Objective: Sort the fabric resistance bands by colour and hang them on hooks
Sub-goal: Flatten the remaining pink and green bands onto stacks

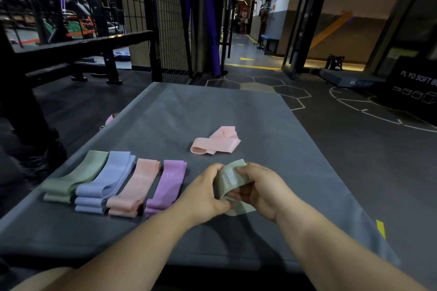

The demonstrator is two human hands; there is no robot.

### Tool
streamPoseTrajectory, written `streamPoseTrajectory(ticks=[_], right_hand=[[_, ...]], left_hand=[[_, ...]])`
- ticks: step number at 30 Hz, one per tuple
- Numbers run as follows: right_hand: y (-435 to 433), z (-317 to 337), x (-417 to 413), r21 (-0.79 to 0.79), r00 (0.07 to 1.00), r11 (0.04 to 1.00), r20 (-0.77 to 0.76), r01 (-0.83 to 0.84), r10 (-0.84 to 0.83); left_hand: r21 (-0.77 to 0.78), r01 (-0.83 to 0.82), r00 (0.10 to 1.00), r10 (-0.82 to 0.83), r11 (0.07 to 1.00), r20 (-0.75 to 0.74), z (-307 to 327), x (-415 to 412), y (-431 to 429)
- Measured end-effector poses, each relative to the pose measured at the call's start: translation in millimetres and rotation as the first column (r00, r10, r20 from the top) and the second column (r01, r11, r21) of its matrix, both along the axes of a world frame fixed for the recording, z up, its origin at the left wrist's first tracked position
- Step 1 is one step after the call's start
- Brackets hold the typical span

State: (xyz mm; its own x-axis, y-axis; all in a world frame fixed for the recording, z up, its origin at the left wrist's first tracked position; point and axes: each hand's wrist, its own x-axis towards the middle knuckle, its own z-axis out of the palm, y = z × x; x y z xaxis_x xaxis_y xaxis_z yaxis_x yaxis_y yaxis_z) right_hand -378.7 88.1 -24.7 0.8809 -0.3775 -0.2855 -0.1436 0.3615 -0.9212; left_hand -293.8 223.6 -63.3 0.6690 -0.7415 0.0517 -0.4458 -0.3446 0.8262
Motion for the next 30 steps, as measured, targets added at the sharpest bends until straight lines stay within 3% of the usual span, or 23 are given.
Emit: streamPoseTrajectory(ticks=[7,14,22,30], right_hand=[[-33.9,-2.2,-10.3,-0.277,0.983,0.956,-0.128,0.091,-0.131],[-78.3,-13.5,-25.8,-0.671,0.945,0.741,-0.228,0.024,-0.236],[-97.5,-25.3,-32.4,-0.785,0.893,0.619,-0.295,-0.022,-0.341],[-97.5,-32.6,-34.9,-0.83,0.865,0.55,-0.338,-0.088,-0.372]], left_hand=[[0.151,0.005,0.988,-0.027,0.989,0.149,-6.5,-5.8,-5.1],[0.224,-0.029,0.967,-0.029,0.974,0.252,-9.8,-14.2,-15.3],[0.223,-0.069,0.974,0.017,0.973,0.224,-14.5,-13.3,-20.5],[0.256,-0.06,0.94,-0.032,0.965,0.341,-2.0,-18.5,-19.7]])
